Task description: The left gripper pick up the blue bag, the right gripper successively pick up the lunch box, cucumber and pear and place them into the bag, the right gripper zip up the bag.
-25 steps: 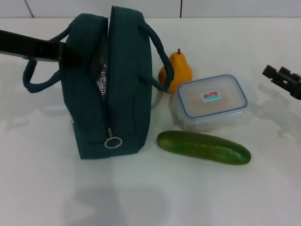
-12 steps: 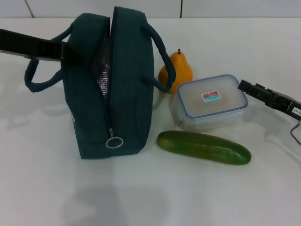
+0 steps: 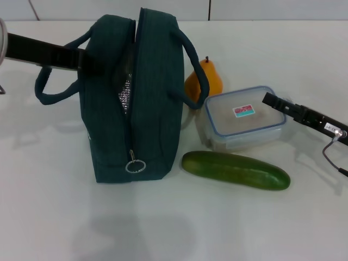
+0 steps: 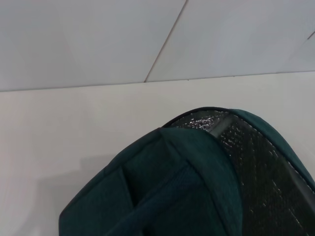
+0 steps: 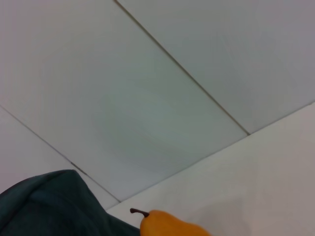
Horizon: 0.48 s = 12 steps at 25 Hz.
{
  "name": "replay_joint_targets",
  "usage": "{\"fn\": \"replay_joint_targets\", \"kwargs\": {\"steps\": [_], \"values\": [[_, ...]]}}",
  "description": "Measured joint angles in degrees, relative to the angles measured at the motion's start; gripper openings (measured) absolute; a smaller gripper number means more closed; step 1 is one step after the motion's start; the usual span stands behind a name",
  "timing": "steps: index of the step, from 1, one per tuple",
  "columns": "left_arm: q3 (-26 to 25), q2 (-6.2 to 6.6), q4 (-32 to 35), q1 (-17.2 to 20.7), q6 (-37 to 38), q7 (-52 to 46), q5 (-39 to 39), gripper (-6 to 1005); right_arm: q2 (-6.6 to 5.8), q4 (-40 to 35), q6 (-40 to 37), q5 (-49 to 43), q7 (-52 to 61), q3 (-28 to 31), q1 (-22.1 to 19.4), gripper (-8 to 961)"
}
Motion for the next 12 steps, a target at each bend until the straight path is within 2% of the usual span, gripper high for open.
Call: {"fn": "replay_joint_targets", "kwargs": {"steps": [12], "values": [[0.0,0.0,0.0,-0.1,0.0,0.2,0.0,44,-0.18,0.5,-4.0,-0.1,5.0,-0.2,0.2,821]]}}
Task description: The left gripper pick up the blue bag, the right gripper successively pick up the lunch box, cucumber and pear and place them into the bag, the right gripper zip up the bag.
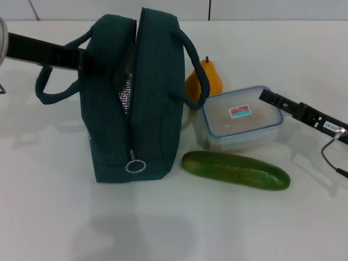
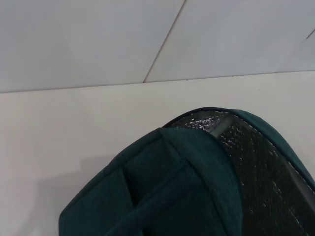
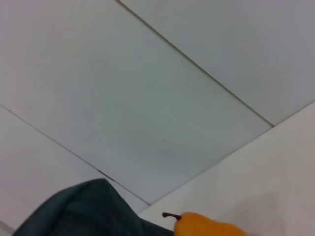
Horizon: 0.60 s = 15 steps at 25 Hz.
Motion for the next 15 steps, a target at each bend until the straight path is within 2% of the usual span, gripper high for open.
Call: {"fn": "replay_joint_targets", "kwargs": {"steps": [15], "values": [[0.1,0.01,-0.1,0.4,0.1,0.4,0.0,44,0.25,0.2,-4.3,0.0,8.9,-1.8,0.7,808]]}}
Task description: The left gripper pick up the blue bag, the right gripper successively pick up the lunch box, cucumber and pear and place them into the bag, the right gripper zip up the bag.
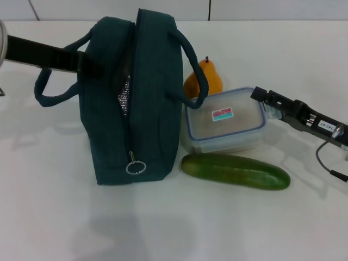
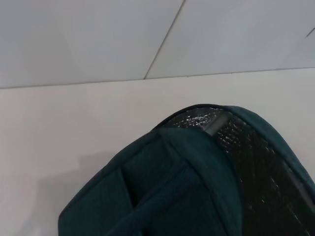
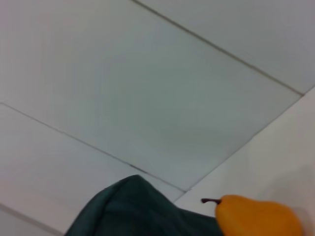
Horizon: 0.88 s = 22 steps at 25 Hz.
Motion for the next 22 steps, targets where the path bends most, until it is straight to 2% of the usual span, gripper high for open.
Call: {"fn": "replay_joint_targets", "kwargs": {"steps": [14,22], "values": [[0.1,-0.27,-0.1,0.5,0.3,0.2,0.0,43,0.02,0.0,-2.4,0.3,5.6,-0.1,-1.0,795],[0.7,-0.27,-0.1,1.0,0.4,0.2,0.0,43,0.03,0.3,-3.1,0.0,6.7,-0.2,-0.8,735]]}}
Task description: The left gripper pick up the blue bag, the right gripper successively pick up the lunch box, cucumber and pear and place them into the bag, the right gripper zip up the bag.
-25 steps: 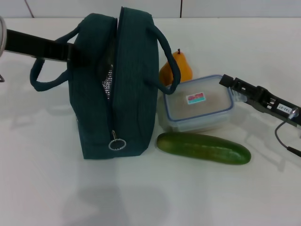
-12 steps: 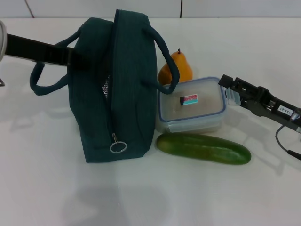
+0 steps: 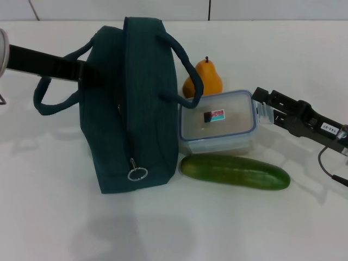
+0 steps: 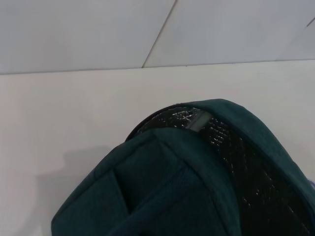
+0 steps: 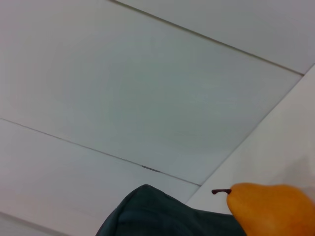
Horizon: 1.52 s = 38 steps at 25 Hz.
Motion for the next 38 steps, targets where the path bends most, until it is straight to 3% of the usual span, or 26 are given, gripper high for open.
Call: {"fn": "replay_joint_targets", "kwargs": {"steps": [11,17,35,38], "values": [[0.0,0.0,0.0,0.1,0.0,0.2,0.1,43,0.0,0.2,0.5,0.0,0.0,-0.7,0.9,610],[0.0,0.0,0.0,0.1,-0.1,0.2,0.1,43,0.13,0.2,1.8,0.0,0.2,-0.7,1.2,374],[-0.1,0.0,-2.3,0.0,-0.5,1.9,0.0,42,0.26,0.5,1.5,1.1,2.6,-0.9,1.3,94],[-0.2,0.0,-2.0,0.0,-0.4,1.9,-0.6,42,0.26,0.6,1.2,2.0,2.6,-0.9,0.6,94]]}}
